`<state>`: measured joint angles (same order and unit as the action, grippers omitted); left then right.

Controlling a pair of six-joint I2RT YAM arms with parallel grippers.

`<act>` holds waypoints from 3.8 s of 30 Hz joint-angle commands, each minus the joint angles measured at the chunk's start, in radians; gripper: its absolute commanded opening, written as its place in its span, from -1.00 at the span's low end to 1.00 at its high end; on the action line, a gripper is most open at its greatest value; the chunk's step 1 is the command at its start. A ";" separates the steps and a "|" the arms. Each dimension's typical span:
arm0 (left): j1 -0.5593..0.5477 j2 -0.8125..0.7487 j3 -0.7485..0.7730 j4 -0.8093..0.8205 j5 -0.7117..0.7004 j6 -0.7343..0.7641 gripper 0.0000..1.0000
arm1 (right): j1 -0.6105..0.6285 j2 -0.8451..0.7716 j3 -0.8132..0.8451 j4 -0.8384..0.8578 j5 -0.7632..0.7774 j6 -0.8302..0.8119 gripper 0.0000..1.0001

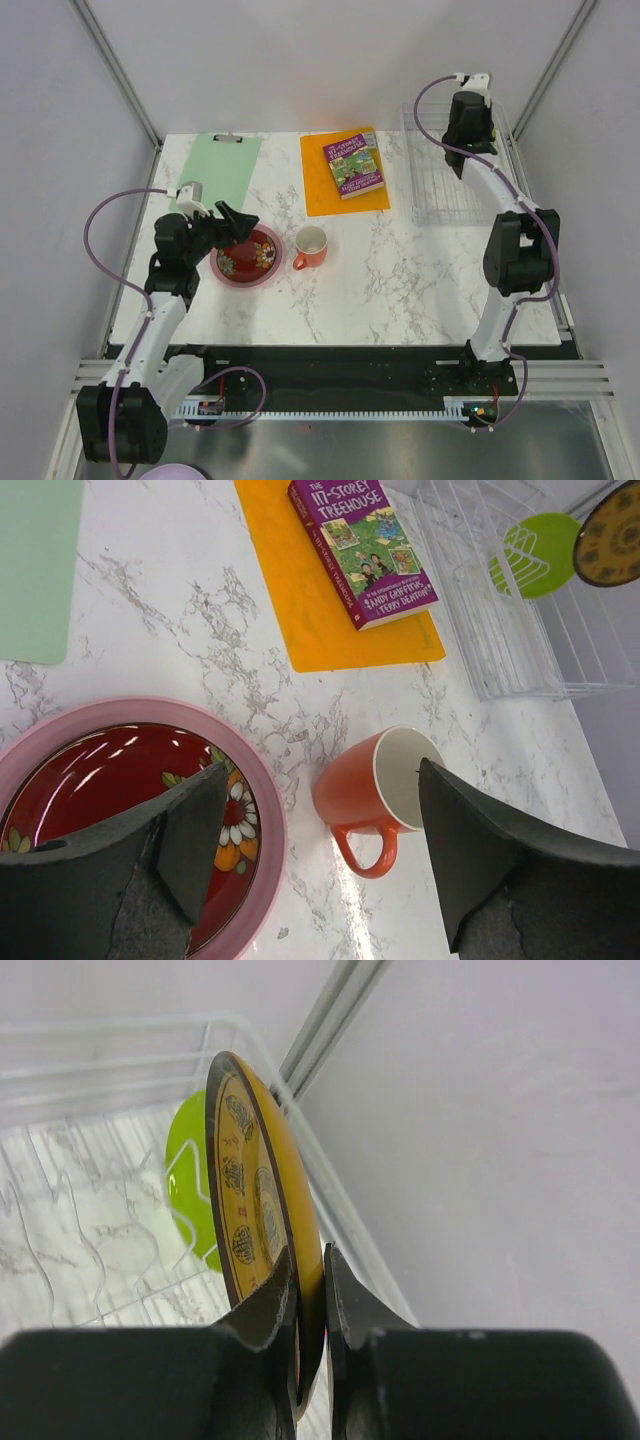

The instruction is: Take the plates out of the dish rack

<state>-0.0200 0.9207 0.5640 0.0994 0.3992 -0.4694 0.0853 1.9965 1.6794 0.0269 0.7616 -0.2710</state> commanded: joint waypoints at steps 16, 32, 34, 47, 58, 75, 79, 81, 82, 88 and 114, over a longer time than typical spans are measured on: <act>-0.005 -0.129 -0.058 -0.001 0.047 -0.046 0.67 | 0.293 -0.706 -0.473 -0.176 -0.695 0.647 -1.00; -0.055 -0.128 -0.130 0.146 0.063 -0.158 0.66 | 0.626 -0.671 -0.612 0.060 -0.857 0.878 -0.99; -0.066 -0.122 -0.127 0.154 0.064 -0.163 0.66 | 0.659 -0.648 -0.607 0.083 -0.861 0.892 -0.99; -0.144 -0.071 -0.095 0.171 0.030 -0.152 -0.14 | 0.726 -0.525 -0.581 0.202 -0.938 0.944 -0.99; -0.149 -0.074 -0.087 0.160 -0.008 -0.115 -0.95 | 0.725 -0.473 -0.560 0.205 -1.021 0.955 -0.76; -0.117 -0.166 0.025 -0.202 -0.483 -0.046 -0.96 | 0.478 -0.748 -0.704 -0.056 -0.835 0.803 0.48; -0.089 -0.122 -0.018 -0.213 -0.519 -0.064 -0.95 | 0.446 -0.820 -0.722 -0.116 -0.788 0.753 0.51; -0.078 -0.102 -0.033 -0.208 -0.533 -0.078 -0.95 | 0.435 -0.832 -0.736 -0.133 -0.780 0.744 0.52; -0.075 -0.080 -0.048 -0.205 -0.540 -0.081 -0.95 | 0.432 -0.840 -0.741 -0.137 -0.780 0.742 0.52; -0.063 0.015 -0.088 -0.184 -0.574 -0.101 -0.95 | 0.422 -0.844 -0.767 -0.153 -0.782 0.730 0.52; -0.052 0.144 -0.095 -0.216 -0.507 -0.115 0.63 | 0.386 -0.831 -0.756 -0.231 -0.673 0.655 0.53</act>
<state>-0.0742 1.0790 0.4400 -0.0902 -0.1299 -0.5858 0.4778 1.1660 0.9062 -0.1967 0.0257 0.4133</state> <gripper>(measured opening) 0.792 0.764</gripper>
